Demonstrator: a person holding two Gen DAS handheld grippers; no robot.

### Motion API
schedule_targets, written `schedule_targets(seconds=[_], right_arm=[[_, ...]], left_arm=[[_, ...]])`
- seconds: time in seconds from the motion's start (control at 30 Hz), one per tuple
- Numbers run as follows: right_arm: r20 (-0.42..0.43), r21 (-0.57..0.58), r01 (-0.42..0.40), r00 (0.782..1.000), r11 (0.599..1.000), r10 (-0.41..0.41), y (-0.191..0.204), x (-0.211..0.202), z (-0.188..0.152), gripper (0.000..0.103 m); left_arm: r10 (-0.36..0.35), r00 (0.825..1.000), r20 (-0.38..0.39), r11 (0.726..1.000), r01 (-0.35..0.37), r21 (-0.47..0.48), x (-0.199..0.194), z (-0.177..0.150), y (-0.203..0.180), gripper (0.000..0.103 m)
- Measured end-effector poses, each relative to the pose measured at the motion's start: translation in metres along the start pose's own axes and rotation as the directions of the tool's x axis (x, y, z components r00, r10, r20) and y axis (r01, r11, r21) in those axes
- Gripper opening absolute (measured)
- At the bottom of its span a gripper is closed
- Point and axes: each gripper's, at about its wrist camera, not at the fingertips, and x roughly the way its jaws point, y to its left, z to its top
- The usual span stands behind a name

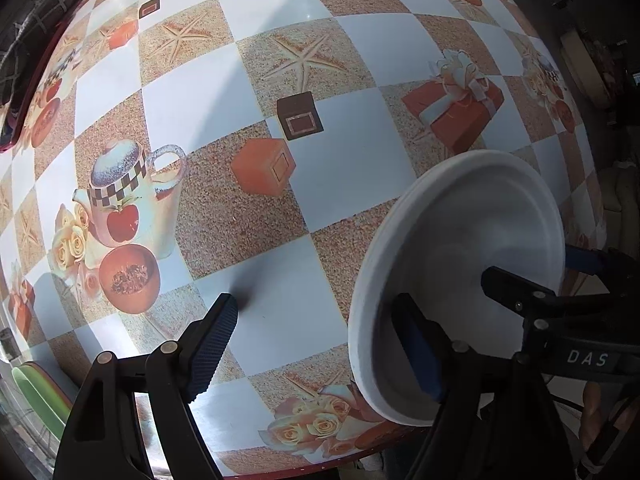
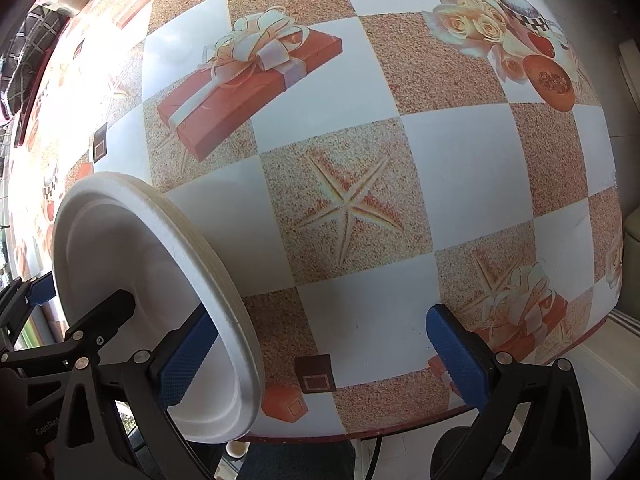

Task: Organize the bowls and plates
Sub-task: 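Close both tools on the rim of the bowl stack, then lift the bowl stack with both tools and carry it over the green plates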

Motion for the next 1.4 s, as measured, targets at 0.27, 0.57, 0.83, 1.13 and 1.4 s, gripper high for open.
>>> schedule_targets(seconds=[0.27, 0.57, 0.83, 1.13, 1.4], right_arm=[[-0.013, -0.018, 0.004, 1.000, 1.000, -0.004, -0.001, 0.001, 0.002, 0.103], [0.029, -0.155, -0.035, 0.999, 0.987, 0.040, 0.025, -0.015, -0.005, 0.059], [-0.040, -0.129, -0.150, 0.989, 0.980, 0.146, 0.033, -0.013, -0.008, 0.025], [-0.114, -0.137, -0.148, 0.984, 0.979, 0.133, 0.042, -0.007, -0.031, 0.026], [-0.141, -0.224, -0.126, 0.985, 0.966, 0.096, 0.112, 0.000, -0.050, 0.026]], left_arm=[[-0.007, 1.000, -0.004, 0.999, 0.007, -0.053, 0.000, -0.013, 0.004, 0.082], [-0.015, 1.000, -0.008, 0.999, 0.014, -0.039, -0.001, -0.019, -0.009, 0.058], [-0.033, 0.999, -0.014, 0.997, 0.032, -0.073, -0.001, -0.031, -0.021, 0.036], [0.000, 1.000, -0.031, 1.000, 0.000, 0.013, -0.001, -0.076, -0.031, 0.035], [-0.002, 0.999, -0.041, 0.998, 0.000, -0.062, 0.000, -0.112, 0.034, 0.036]])
